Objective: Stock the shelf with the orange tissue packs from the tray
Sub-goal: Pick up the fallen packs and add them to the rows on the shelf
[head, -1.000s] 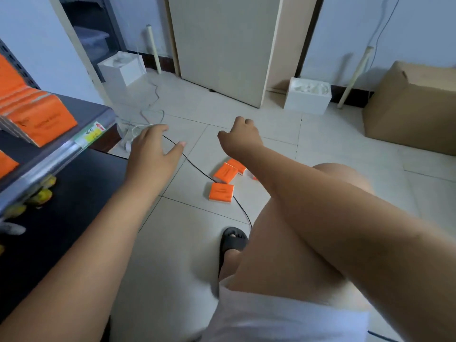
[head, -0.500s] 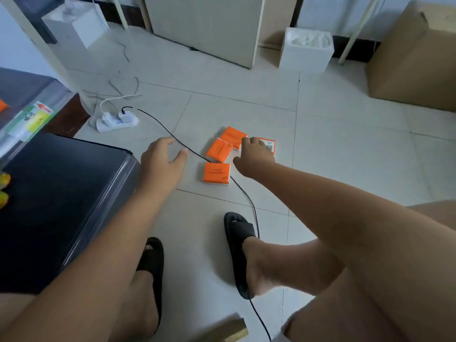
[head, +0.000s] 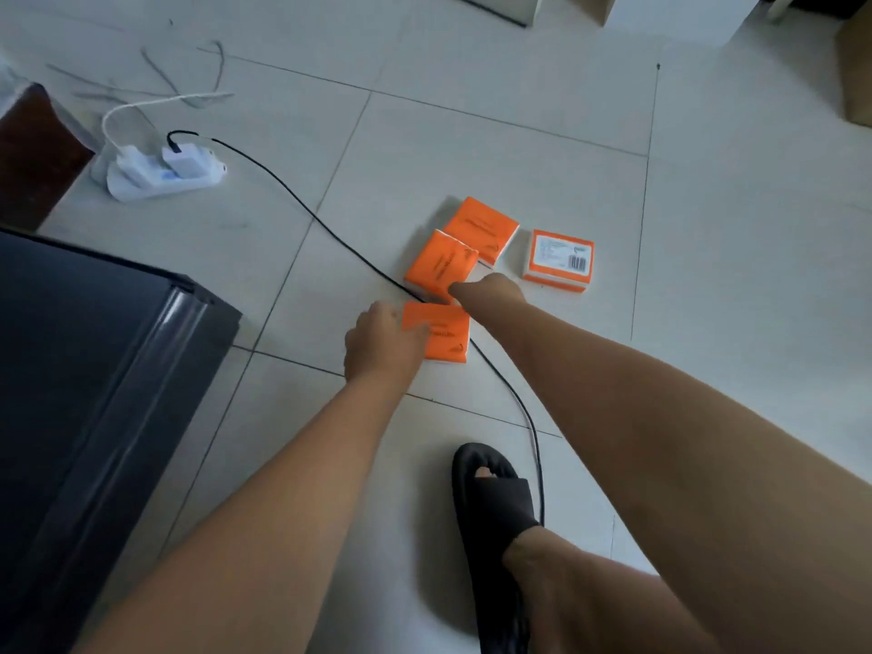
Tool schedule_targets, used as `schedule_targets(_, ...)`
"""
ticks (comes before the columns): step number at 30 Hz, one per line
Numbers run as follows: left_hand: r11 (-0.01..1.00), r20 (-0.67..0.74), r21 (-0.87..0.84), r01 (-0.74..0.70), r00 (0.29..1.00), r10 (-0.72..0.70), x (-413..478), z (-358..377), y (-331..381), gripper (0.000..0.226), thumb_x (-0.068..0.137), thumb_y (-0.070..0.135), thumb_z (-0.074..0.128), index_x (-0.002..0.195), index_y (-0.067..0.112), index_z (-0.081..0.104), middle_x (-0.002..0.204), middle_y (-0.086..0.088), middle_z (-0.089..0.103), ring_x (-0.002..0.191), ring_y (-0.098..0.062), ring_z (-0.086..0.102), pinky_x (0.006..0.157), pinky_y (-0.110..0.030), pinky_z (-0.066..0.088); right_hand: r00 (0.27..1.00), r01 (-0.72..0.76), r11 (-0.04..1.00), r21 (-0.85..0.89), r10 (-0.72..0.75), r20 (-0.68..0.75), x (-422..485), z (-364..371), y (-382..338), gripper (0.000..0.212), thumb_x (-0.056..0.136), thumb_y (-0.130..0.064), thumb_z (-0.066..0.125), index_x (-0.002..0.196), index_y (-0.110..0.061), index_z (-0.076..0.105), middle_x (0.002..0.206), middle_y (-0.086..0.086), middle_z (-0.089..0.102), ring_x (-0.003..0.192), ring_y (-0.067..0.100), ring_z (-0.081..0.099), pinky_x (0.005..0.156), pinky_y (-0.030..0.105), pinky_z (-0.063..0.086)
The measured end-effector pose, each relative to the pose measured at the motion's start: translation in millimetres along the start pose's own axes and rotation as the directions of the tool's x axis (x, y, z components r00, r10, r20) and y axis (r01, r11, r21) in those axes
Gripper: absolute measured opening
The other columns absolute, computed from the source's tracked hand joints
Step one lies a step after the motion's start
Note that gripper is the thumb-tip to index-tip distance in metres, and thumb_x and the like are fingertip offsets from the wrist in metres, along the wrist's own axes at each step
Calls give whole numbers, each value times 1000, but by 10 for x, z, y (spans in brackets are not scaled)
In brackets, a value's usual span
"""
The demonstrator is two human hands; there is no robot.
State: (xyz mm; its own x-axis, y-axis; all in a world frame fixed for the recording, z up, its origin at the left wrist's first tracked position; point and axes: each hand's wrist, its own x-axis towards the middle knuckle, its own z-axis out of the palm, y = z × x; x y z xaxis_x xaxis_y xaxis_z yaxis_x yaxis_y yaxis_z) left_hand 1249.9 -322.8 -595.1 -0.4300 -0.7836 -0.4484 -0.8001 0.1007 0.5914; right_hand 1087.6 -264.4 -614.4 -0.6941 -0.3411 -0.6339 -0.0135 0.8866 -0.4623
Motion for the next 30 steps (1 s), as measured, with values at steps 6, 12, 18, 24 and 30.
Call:
schedule_targets(6,934,110,-55,354,932,-346,519,517,-59,72,68,59,78,121,16,56,129,-11,62,119,-37,61,100,-45,53,987,-139,978,153,150,-64,334,453,-143,40,64,-58,63,90,-27,65,92,-2,67,85,23,66,76,34,55)
schedule_targets(12,943,100,-87,321,945,-312,714,684,-380,64,60,50,87,106,11,69,113,-11,72,106,-34,70,86,-38,58,975,-190,934,301,215,-52,506,649,-319,41,57,-46,74,88,-25,58,94,1,65,100,31,64,96,46,51)
schedule_targets(18,791,114,-460,403,911,-397,581,160,-895,50,61,22,90,99,13,59,88,-7,63,84,-28,64,80,-44,60,996,47,968,245,-26,-91,270,609,-423,42,65,-34,84,94,-24,55,88,-1,64,82,23,66,84,50,60)
schedule_targets(24,647,43,-693,316,915,-401,229,-968,-1190,32,81,5,81,96,26,61,102,-11,73,88,-34,70,77,-46,58,972,233,911,341,-224,-68,-479,538,-725,41,74,-28,87,102,-21,57,97,2,64,85,20,64,72,39,60)
schedule_targets(30,660,76,-730,177,981,-178,-627,-2165,-869,30,92,0,71,119,9,64,104,-16,74,85,-27,72,72,-42,59,887,431,801,415,-460,-32,-1677,383,-1022,41,70,-24,91,97,-19,61,94,5,71,78,20,66,79,47,60)
